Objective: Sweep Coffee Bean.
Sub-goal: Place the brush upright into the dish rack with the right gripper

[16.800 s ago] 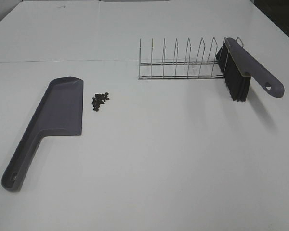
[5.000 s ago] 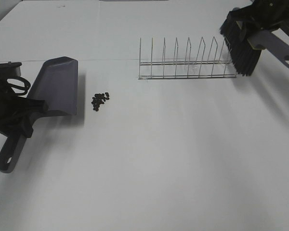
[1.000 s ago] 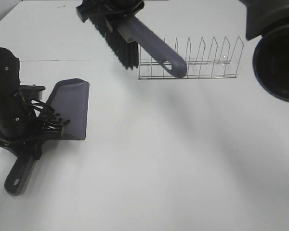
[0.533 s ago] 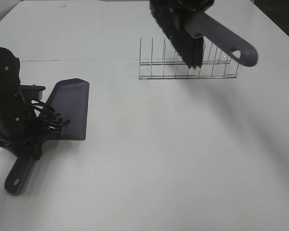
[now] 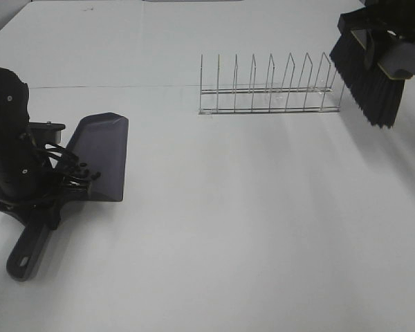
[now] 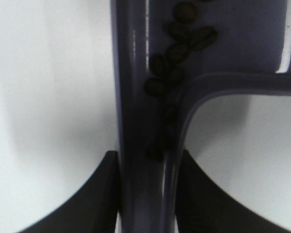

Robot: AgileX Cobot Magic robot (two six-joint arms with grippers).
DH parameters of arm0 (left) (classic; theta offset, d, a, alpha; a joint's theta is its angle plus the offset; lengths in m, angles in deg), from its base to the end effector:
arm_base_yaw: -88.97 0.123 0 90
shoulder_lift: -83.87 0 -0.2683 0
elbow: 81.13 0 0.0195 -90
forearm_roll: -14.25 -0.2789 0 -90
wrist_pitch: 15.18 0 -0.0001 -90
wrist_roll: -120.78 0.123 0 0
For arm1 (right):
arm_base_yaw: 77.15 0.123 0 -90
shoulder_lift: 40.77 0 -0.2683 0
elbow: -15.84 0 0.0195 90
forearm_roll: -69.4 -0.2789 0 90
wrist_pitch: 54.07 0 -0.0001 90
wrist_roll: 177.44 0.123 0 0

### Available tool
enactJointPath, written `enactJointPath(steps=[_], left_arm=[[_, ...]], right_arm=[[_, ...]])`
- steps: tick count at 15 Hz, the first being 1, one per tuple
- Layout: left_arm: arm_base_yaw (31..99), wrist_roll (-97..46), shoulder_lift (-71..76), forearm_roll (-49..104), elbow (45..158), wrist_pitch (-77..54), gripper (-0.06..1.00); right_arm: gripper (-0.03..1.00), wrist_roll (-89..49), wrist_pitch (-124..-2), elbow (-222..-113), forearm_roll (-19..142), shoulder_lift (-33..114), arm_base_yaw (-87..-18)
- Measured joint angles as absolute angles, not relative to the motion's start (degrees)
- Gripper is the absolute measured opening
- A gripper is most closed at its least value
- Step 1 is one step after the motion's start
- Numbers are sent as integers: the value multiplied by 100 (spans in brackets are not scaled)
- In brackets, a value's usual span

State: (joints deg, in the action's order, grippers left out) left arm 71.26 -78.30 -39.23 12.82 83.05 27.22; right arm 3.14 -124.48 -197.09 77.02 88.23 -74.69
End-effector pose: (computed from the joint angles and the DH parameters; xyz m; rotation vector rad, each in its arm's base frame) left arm 0.3260 -0.1019 0.0274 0.0083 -3.1248 -0.0360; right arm 0.4772 0.0051 0.2028 -0.0907 2.8957 -0.1802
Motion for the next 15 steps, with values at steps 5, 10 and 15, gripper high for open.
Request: enactJointPath(steps=[5,10,15], left_arm=[[7126,-7824,-3923,1287,8305,2716,27],[7126,-7767,-3923,1299,8305,2716,27],[7126,-7738,-3923,1322,8305,2716,27]], right_arm=[[35,73,-12466,-19320,7737,9121,-7549],[35,16,-11870,-19320,7737,9470,-7549],[35,-7,-11205,-19320,7760,9510,-7549]])
